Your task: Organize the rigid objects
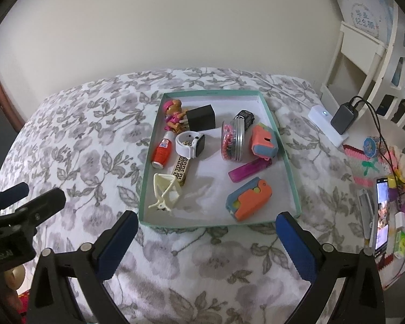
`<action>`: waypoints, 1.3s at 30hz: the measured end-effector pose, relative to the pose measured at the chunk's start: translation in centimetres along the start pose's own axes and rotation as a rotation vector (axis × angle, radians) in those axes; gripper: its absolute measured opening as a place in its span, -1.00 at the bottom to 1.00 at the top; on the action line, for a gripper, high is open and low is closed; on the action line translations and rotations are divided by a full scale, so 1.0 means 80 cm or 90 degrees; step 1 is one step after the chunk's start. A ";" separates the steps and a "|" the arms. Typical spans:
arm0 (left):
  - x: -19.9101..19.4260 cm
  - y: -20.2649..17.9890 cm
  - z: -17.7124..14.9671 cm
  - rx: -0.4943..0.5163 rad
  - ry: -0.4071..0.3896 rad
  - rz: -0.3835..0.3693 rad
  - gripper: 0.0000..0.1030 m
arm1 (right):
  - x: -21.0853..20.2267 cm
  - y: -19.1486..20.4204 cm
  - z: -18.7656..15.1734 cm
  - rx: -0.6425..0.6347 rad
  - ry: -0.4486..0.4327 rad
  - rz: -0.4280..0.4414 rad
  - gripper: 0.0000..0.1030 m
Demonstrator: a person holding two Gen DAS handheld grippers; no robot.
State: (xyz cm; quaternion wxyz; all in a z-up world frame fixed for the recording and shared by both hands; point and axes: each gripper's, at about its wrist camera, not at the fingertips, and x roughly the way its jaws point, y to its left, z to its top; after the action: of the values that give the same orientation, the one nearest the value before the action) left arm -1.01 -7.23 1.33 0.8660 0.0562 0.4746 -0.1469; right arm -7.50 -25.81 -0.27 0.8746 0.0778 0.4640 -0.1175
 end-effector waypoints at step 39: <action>-0.035 0.016 -0.037 -0.011 -0.009 0.002 0.89 | -0.039 0.002 -0.028 -0.013 -0.031 0.000 1.00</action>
State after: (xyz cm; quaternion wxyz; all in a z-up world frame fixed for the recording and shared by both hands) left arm -4.45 -4.72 2.01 0.8700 0.0480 0.4697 -0.1420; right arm -10.92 -24.66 1.04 0.8865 0.0656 0.4435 -0.1148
